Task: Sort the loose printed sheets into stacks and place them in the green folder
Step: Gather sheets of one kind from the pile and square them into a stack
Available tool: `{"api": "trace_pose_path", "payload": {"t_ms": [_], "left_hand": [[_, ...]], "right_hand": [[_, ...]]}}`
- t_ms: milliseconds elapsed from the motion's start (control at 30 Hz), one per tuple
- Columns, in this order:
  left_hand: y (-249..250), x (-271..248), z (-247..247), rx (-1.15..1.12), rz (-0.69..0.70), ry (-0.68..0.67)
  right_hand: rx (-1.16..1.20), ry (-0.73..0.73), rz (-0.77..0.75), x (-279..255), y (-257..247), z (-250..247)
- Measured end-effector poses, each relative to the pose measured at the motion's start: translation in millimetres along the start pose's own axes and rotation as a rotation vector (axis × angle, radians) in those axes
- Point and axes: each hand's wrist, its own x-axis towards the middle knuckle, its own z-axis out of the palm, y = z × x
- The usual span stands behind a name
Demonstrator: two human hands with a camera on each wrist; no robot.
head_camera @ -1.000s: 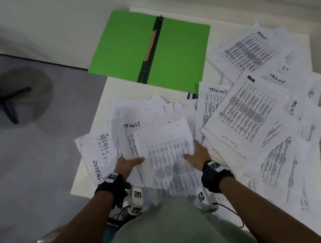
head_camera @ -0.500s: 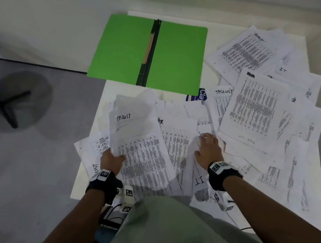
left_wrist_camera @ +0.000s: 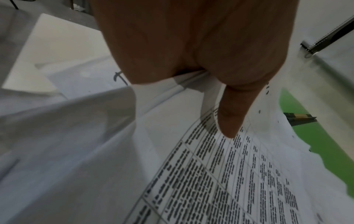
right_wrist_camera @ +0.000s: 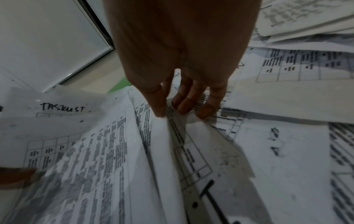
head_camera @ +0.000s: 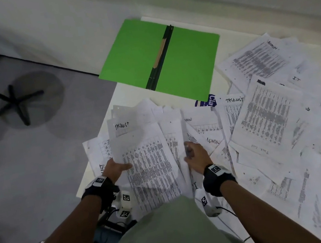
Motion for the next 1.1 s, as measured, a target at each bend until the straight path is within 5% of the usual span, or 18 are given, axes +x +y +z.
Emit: {"api": "trace_pose_path", "payload": {"t_ms": [200,500,633,833,900,1000,1100], "left_hand": [[-8,7,-4,0.011,0.001,0.005],[-14,2,-3,-0.164,-0.035,0.013],[-16,0,-4,-0.256,-0.068,-0.017],[-28,7,-14,-0.206,-0.022,-0.004],[-36,9,-19,-0.166,-0.025,0.028],[-45,11,-23,-0.169,-0.03,0.088],[-40,1,-22,-0.198,-0.008,0.083]], "right_hand": [[-0.14,-0.012,-0.098,14,-10,4],[-0.316,0.067,0.182,23,-34,3],[-0.121,-0.085,0.145,32,-42,4],[-0.243,-0.323,0.05,10,-47,35],[-0.217,-0.203,0.012,11,-41,30],[-0.317,0.19,-0.02,27,-30,4],[-0.4,0.196,0.109,40,-24,-28]]}}
